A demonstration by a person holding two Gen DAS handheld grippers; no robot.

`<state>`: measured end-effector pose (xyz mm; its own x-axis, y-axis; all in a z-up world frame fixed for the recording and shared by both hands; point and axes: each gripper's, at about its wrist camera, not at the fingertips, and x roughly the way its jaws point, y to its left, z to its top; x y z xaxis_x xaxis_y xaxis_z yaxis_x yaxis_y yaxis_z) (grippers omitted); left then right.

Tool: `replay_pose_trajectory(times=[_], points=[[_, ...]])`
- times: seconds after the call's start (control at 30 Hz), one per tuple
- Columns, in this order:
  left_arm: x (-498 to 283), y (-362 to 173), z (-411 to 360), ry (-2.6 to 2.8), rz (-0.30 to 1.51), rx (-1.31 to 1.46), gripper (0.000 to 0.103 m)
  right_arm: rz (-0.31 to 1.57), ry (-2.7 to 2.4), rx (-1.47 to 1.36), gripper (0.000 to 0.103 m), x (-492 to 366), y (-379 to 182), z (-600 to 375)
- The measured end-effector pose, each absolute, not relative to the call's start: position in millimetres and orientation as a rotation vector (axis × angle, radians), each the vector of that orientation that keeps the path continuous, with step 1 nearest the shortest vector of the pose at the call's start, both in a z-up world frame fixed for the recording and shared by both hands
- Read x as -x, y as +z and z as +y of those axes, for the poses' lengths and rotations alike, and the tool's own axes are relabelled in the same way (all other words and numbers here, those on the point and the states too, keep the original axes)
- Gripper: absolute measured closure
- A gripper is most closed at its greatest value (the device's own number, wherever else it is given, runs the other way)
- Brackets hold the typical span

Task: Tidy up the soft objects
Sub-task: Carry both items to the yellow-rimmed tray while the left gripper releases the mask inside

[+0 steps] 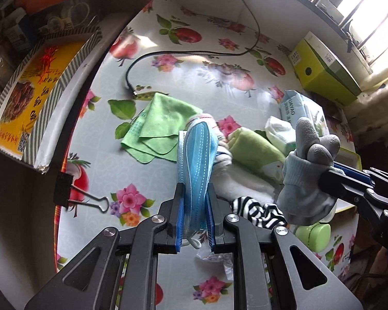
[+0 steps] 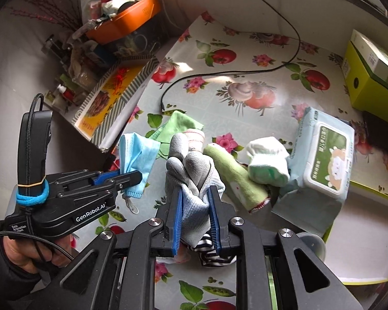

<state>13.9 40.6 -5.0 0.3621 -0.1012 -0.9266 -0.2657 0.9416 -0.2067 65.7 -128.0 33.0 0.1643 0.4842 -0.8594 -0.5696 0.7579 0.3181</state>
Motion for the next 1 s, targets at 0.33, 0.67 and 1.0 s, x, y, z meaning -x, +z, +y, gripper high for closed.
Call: replay_pose_trajectory(times=[0.33, 0.67, 1.0], points=[[-45, 22, -29, -0.053, 1.182, 0.251, 0.088, 1.141, 0.606, -0.043, 0.085, -71, 50, -214], [-69, 34, -85, -0.167, 1.190, 0.189, 0.088, 1.129, 0.495, -0.137, 0.085, -76, 46, -278], [-103, 34, -146, -0.283, 1.213, 0.136, 0.088, 1.182, 0.361, -0.204, 0.085, -93, 12, -340]])
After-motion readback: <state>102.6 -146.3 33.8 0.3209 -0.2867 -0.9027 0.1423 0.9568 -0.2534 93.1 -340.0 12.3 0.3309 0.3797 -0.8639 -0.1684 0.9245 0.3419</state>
